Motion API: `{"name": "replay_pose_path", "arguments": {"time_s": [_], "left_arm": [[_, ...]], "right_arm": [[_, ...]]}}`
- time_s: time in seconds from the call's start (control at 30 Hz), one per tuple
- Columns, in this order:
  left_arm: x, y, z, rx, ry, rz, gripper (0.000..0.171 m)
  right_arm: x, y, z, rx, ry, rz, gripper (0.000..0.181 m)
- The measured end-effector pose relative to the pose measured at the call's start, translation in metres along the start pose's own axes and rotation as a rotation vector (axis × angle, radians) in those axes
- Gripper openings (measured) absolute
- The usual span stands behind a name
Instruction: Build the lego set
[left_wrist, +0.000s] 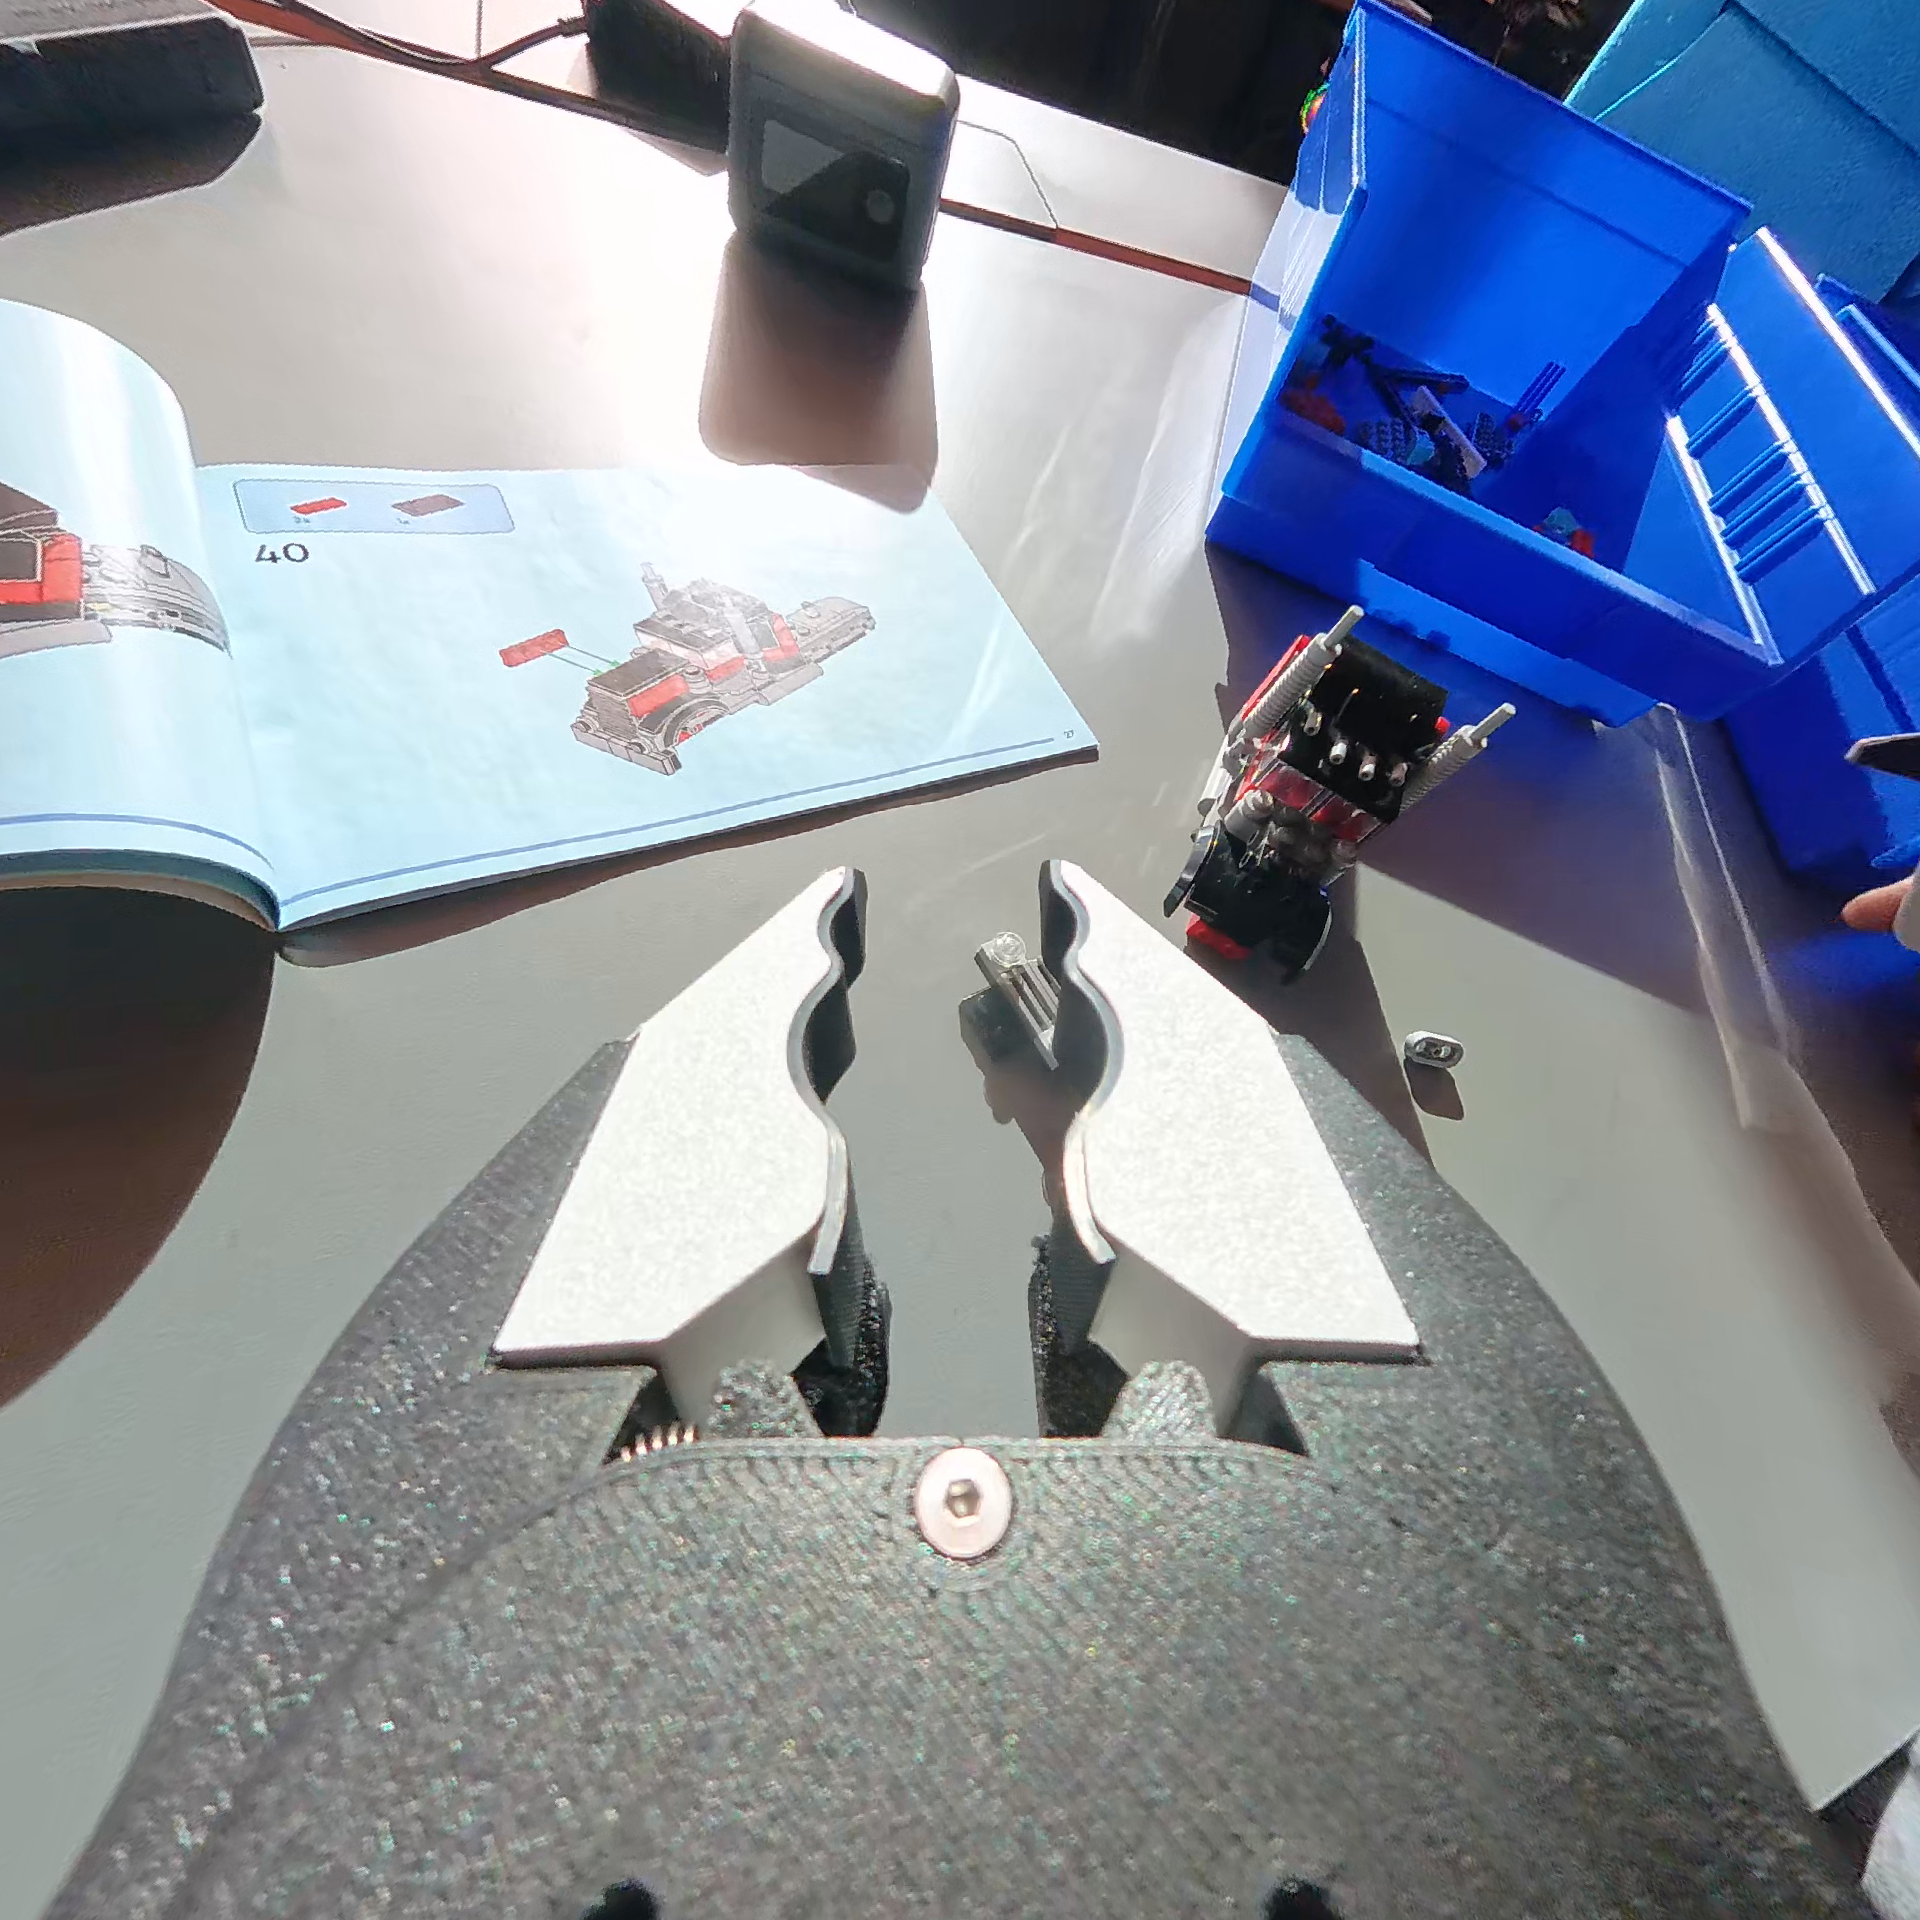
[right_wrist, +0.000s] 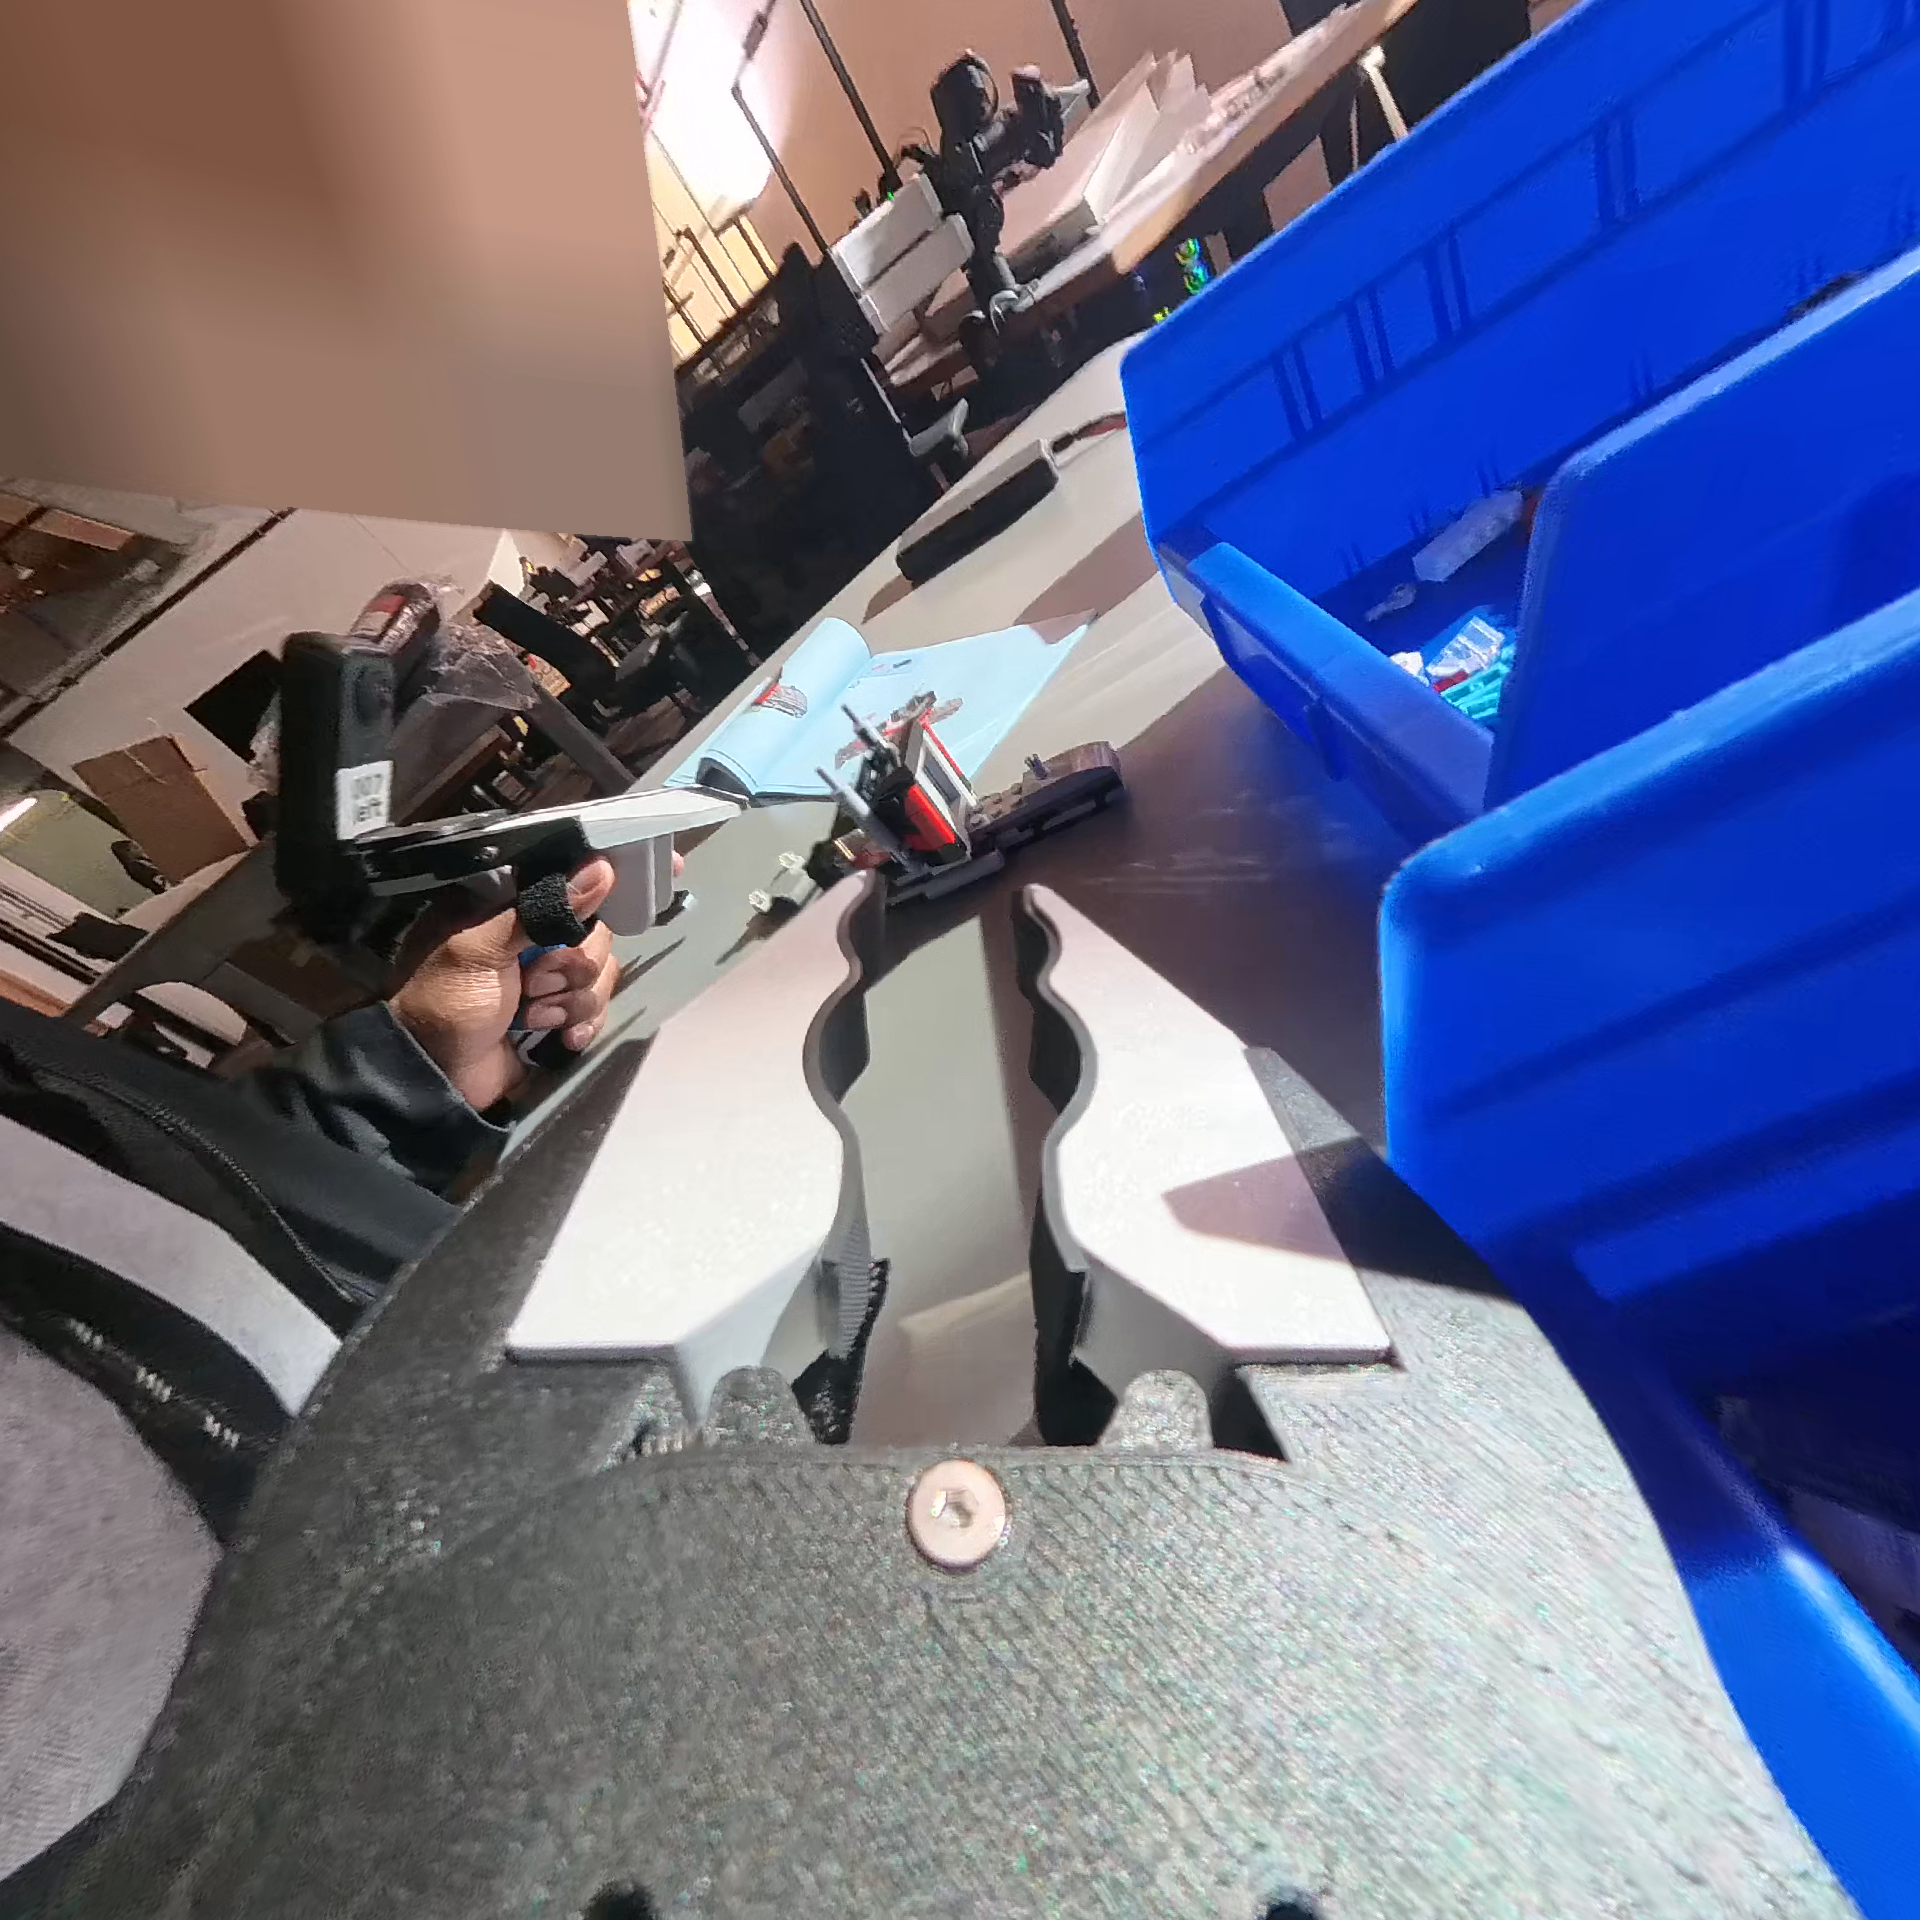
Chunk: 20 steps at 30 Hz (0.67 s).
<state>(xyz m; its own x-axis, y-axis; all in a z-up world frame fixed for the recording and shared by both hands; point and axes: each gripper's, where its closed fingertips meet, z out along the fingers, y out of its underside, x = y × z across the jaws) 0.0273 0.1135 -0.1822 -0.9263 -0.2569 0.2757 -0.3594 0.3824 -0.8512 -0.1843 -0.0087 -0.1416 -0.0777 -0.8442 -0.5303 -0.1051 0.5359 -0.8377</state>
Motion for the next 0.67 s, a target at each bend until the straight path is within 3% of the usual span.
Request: {"name": "replay_pose_path", "arguments": {"time_s": [0.27,0.67], "left_arm": [[0.0,0.001,0.0,-0.004,-0.03,0.036,0.034],[-0.003,0.005,0.004,-0.042,-0.085,0.069,0.033]], "right_arm": [[-0.011,-0.031,-0.034,0.244,-0.101,-0.01,0.002],[0.009,-0.054,-0.068,0.382,-0.028,-0.045,0.0]]}}
